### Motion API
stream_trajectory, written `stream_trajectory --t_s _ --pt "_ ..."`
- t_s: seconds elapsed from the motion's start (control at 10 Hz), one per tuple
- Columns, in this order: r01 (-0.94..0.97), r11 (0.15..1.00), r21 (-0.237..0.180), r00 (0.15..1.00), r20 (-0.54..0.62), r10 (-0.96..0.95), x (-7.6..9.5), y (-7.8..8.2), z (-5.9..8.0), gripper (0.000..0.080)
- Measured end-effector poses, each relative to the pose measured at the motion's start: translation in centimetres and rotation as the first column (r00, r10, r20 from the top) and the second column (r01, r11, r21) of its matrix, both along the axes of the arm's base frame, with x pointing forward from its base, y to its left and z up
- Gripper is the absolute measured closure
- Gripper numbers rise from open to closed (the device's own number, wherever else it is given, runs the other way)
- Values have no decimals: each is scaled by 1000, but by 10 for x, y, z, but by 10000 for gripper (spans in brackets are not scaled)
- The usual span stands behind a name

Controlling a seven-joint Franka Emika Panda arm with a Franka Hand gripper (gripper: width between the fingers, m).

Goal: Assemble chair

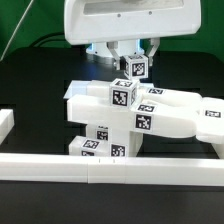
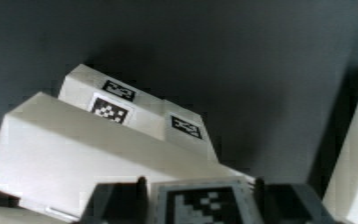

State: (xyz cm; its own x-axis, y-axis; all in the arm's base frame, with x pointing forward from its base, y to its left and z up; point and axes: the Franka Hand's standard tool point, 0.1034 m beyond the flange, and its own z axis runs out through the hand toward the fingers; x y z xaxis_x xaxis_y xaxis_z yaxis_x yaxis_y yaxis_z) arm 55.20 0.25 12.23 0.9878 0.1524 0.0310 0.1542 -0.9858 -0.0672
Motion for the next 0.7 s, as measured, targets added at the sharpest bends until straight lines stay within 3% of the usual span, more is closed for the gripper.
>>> stream_trajectory --t_s 0.2,0.7 --pt "-5 1000 -4 1000 7 5 8 -2 0 518" --pt "1 1000 -8 1000 2 -1 8 -6 -7 518"
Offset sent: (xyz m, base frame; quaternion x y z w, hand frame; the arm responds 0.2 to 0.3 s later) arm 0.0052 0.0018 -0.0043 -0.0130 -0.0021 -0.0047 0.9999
